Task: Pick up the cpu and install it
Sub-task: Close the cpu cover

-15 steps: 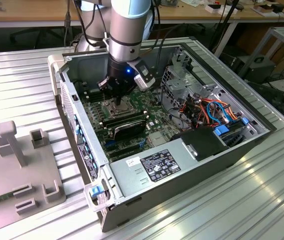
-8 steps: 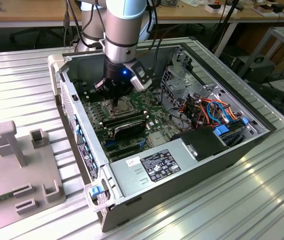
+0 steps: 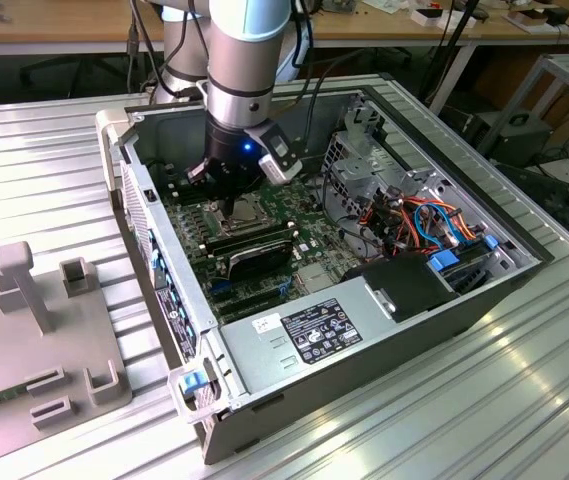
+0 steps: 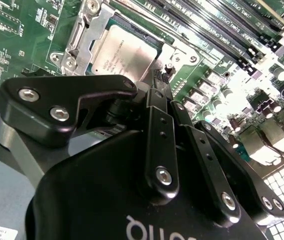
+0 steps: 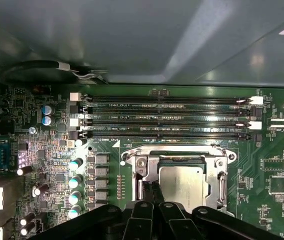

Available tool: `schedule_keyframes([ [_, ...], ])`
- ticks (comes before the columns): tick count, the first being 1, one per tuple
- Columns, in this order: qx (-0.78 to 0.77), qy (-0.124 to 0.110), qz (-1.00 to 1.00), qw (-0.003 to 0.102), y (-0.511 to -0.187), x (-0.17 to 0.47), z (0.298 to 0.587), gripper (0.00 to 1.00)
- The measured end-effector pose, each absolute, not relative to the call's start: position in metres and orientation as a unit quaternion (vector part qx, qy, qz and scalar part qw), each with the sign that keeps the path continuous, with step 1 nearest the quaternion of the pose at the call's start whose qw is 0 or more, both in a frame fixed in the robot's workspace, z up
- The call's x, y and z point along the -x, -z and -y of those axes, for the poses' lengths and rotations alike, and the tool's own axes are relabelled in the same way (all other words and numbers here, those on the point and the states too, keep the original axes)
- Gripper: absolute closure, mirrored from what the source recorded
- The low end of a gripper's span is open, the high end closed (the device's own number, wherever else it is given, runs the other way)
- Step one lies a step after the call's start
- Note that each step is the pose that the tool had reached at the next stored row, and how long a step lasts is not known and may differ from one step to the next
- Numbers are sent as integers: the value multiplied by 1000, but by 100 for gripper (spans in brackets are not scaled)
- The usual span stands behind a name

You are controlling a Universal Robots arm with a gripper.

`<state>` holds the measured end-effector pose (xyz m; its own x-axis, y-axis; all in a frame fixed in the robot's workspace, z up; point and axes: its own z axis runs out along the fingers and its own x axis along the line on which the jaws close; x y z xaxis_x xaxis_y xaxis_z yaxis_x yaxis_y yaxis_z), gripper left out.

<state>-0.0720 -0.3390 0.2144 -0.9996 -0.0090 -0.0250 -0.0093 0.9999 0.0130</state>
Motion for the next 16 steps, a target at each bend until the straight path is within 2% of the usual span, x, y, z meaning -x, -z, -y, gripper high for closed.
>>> schedule_keyframes([
  [16,5,-7,-1000,13,-206,75,339,89],
])
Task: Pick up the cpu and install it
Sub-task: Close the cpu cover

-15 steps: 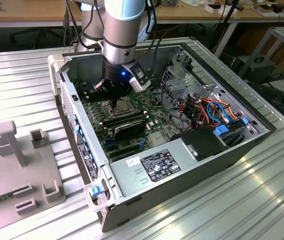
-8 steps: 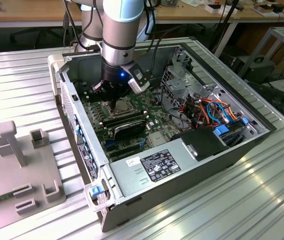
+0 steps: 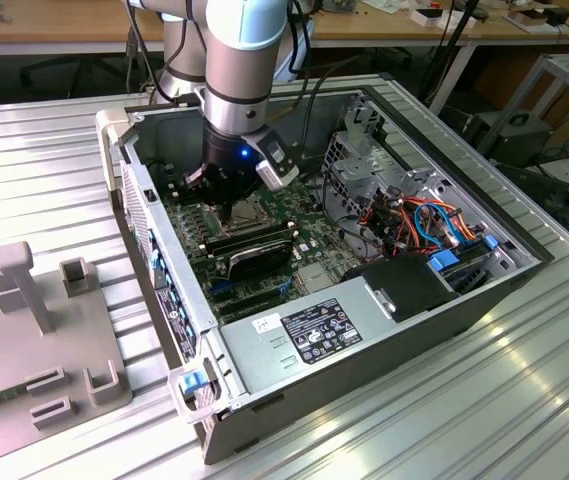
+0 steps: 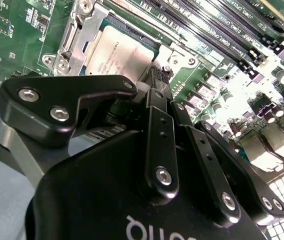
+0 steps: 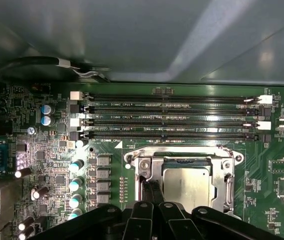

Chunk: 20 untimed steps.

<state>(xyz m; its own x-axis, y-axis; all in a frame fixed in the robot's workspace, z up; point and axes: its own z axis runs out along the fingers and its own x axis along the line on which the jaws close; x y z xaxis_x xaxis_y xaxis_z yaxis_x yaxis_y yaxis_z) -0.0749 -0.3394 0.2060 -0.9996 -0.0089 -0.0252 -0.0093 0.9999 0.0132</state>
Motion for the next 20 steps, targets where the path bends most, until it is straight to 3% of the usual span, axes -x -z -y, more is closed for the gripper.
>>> schedule_keyframes([
  [20,4,-7,-1000,13,-204,75,339,89],
])
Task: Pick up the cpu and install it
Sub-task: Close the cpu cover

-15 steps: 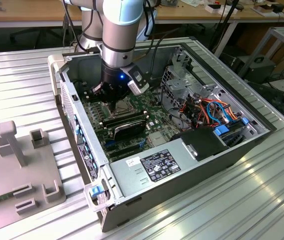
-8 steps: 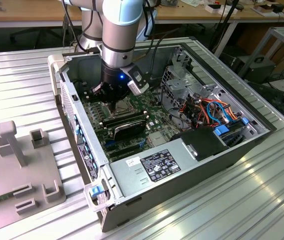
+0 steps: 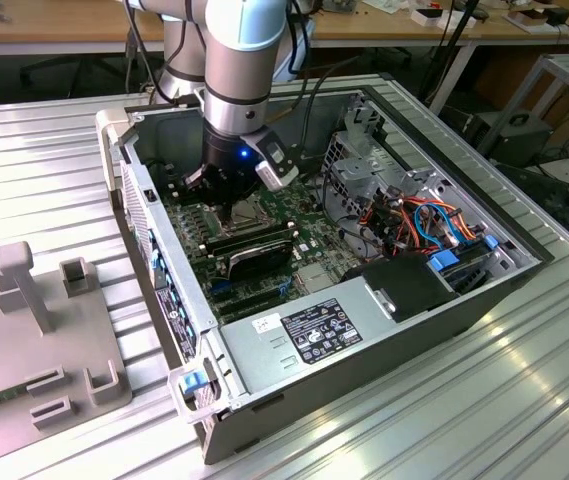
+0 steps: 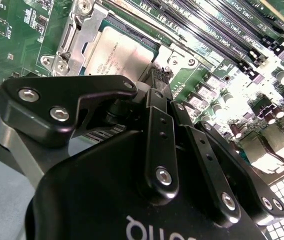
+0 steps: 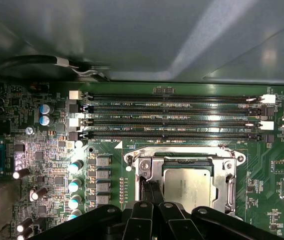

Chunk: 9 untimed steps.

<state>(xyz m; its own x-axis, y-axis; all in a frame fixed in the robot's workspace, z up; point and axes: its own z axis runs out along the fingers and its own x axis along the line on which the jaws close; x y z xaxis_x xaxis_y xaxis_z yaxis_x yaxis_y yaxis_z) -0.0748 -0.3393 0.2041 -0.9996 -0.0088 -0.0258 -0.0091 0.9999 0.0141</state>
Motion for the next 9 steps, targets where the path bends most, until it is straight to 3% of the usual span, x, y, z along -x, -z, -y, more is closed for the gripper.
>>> schedule_keyframes([
  [9,5,-7,-1000,13,-222,75,339,89],
])
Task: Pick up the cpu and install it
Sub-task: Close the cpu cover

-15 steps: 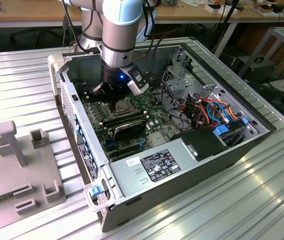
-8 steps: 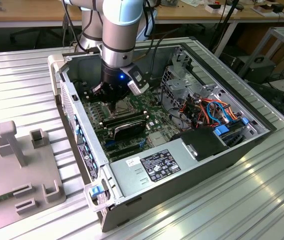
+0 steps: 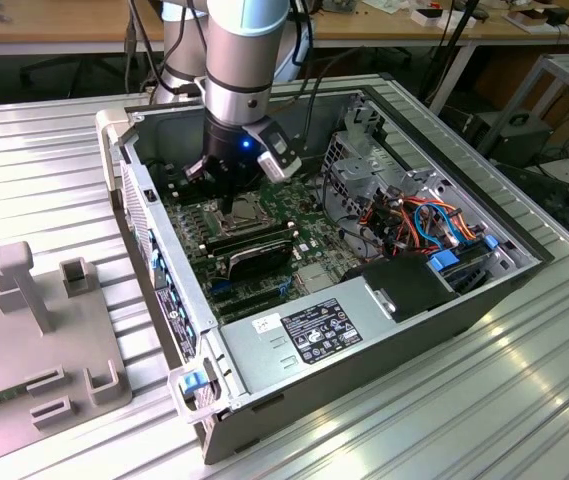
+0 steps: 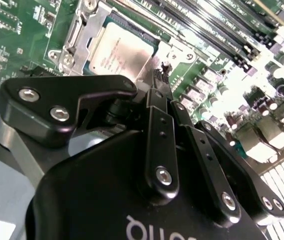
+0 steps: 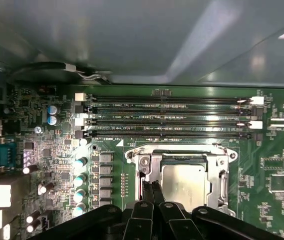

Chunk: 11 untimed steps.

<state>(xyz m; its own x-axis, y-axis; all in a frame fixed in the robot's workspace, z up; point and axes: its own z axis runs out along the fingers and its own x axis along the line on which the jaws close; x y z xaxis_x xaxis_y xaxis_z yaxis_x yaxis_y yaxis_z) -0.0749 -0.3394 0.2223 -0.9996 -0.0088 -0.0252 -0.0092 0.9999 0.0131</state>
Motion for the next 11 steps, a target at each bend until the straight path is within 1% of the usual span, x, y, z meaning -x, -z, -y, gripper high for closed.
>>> schedule_keyframes([
  [5,5,-6,-1000,13,-233,75,339,89],
  [11,5,-6,-1000,13,-233,71,339,89],
])
